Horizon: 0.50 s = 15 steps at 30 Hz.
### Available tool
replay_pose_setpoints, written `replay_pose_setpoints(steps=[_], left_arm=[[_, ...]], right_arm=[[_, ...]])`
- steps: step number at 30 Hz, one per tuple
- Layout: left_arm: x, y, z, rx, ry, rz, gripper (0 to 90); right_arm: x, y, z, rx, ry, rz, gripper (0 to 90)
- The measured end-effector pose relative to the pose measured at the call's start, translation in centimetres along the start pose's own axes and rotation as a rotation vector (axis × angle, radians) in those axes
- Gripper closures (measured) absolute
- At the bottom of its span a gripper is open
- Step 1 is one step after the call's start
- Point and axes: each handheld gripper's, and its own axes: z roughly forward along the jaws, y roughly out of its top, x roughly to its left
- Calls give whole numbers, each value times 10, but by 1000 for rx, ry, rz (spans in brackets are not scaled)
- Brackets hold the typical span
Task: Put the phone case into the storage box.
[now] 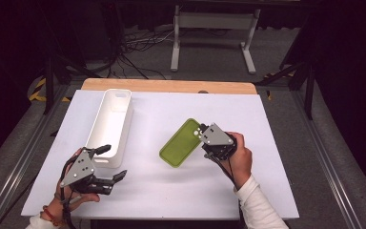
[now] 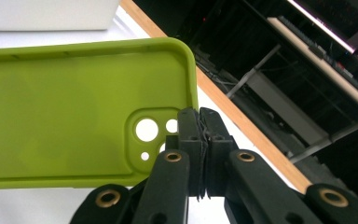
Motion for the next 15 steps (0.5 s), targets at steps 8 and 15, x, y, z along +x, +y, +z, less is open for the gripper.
replay_pose_setpoints(steps=[8, 15], left_arm=[[-10, 16, 15, -1, -16, 27, 115], [-9, 26, 30, 8, -20, 33, 126]], right_arm=[[15, 9, -4, -42, 6, -65, 891], [24, 13, -5, -62, 13, -100, 890]])
